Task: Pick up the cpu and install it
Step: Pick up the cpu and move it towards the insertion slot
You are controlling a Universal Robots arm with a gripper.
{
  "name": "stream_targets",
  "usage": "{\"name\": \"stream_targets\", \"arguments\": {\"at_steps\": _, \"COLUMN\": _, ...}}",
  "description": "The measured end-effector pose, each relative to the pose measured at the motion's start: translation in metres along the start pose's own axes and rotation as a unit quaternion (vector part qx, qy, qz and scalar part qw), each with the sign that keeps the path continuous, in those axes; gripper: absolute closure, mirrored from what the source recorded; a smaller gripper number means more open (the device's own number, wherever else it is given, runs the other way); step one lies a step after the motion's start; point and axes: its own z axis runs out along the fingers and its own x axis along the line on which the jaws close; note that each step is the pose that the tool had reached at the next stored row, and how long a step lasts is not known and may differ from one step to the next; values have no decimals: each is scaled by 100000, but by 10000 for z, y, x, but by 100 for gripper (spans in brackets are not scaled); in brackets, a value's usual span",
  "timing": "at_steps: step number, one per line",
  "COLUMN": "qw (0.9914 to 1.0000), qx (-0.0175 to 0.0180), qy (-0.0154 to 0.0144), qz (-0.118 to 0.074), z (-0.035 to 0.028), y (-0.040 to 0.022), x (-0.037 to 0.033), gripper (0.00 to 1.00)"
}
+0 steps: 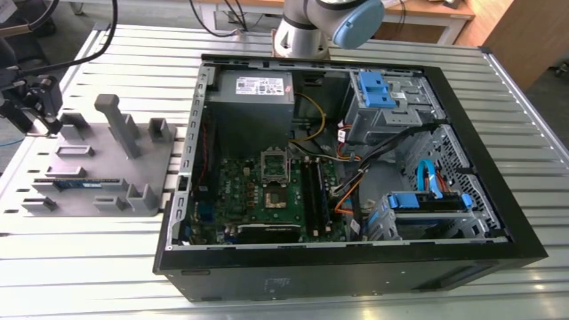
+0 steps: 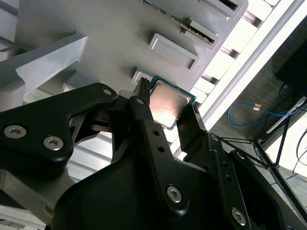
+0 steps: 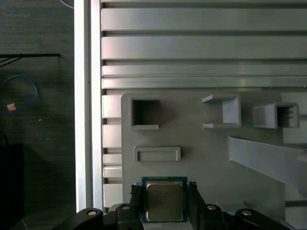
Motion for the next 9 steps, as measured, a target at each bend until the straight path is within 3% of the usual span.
{"name": "stream_targets", "arguments": {"at_steps": 9, "qw": 100000, "qx": 5, "qy": 9, "qz": -1, "z": -21, "y": 0, "x": -1, "gripper": 53}}
